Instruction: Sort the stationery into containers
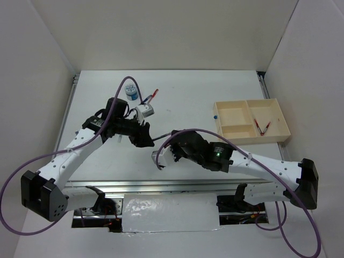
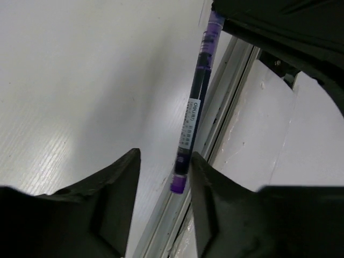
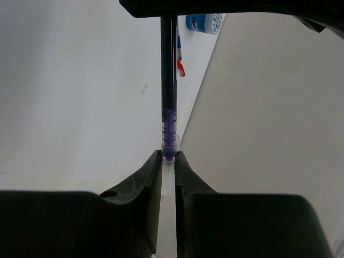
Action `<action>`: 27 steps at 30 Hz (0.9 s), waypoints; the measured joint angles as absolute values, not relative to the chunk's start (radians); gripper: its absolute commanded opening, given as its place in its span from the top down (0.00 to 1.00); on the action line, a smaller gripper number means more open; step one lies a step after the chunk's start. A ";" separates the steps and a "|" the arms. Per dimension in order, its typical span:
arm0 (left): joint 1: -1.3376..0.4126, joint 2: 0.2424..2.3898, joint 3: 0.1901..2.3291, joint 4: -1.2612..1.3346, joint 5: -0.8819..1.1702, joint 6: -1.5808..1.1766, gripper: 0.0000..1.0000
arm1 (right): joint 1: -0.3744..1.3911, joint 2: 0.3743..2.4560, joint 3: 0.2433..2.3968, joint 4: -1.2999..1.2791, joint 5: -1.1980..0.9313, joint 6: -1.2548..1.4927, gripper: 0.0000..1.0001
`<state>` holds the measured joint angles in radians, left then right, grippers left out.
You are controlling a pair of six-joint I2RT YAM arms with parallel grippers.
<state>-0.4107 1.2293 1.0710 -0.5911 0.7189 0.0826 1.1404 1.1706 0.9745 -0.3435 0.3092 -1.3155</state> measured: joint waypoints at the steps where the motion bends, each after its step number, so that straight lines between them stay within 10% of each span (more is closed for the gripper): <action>1: -0.414 1.234 1.071 -0.595 0.714 0.083 0.60 | 1.144 1.169 0.974 -0.344 0.311 -1.321 1.00; 7: -0.445 1.235 1.072 -0.607 0.744 0.111 1.00 | 1.148 1.155 0.940 -0.307 0.342 -1.353 0.89; 11: -0.448 1.231 1.072 -0.604 0.736 0.105 1.00 | 1.151 1.153 0.927 -0.271 0.363 -1.359 0.33; 13: -0.444 1.219 1.071 -0.598 0.730 0.095 1.00 | 1.151 1.153 0.932 -0.255 0.385 -1.348 0.23; 21: -0.325 1.093 1.071 -0.471 0.718 -0.042 1.00 | 1.076 1.085 1.053 -0.395 0.424 -1.185 0.19; 27: -0.242 0.991 0.984 -0.134 0.728 -0.346 1.00 | 0.703 1.047 1.322 -0.556 0.109 -0.767 0.21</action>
<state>-0.2424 0.9909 0.9844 -0.1345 0.7284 -0.3462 0.7033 1.0466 1.3224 -0.5556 0.1085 -0.7673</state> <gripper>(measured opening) 0.211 0.797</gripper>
